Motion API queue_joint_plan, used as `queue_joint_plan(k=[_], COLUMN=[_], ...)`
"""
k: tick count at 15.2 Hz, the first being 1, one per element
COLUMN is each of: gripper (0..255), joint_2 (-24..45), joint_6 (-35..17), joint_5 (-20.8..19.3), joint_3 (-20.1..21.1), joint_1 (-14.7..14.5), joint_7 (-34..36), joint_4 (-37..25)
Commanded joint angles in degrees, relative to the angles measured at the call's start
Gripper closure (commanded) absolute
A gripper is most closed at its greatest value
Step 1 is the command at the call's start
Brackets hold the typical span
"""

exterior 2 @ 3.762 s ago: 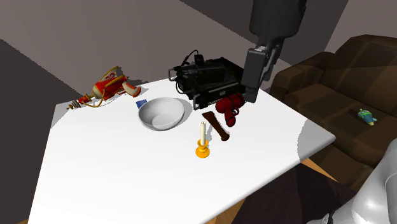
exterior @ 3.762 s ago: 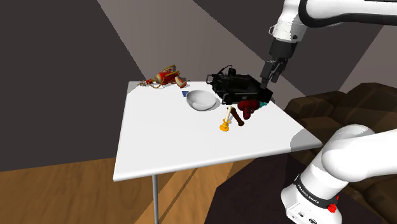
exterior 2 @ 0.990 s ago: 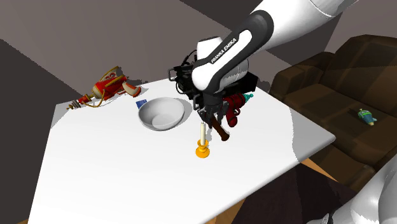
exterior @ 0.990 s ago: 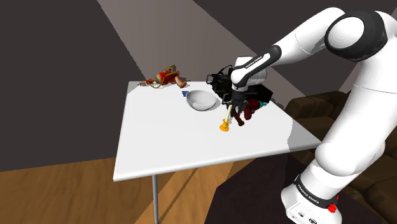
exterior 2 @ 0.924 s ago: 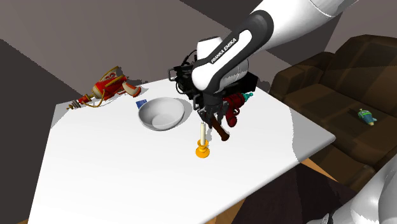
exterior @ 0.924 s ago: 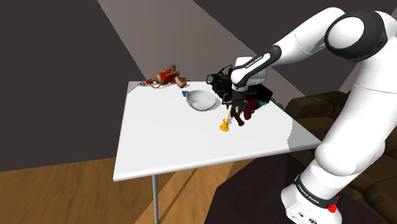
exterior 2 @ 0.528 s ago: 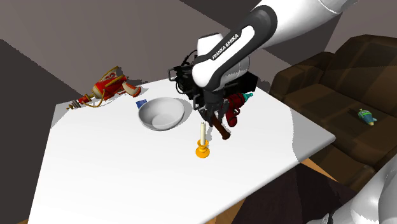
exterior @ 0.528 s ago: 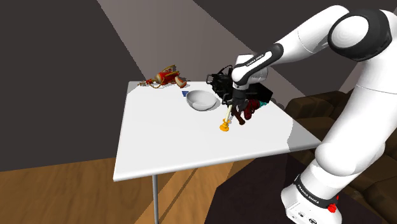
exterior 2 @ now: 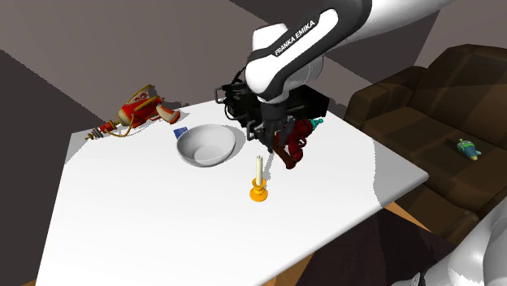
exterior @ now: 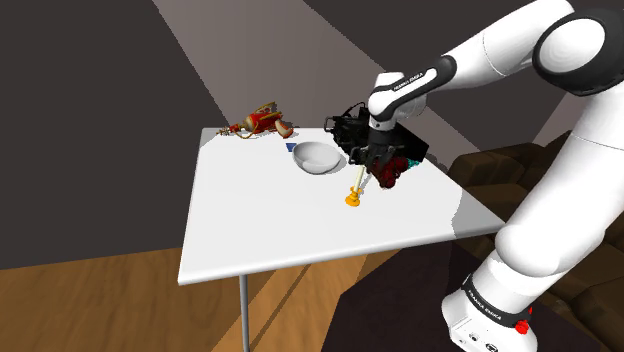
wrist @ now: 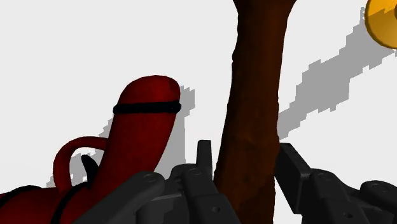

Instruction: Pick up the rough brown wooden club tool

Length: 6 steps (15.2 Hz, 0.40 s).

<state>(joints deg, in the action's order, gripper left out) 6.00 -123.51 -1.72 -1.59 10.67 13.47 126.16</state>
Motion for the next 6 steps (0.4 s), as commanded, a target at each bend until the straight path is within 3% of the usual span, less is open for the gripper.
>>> queue_joint_plan(k=[1,6], gripper=[255,255], joint_2=[-0.80,-2.16], joint_6=[1.49,3.81], joint_5=[0.01,0.01], joint_3=[0.03,0.04], joint_1=[-0.04,-0.06], joint_7=[0.03,-0.01], joint_4=[-0.67,-1.63])
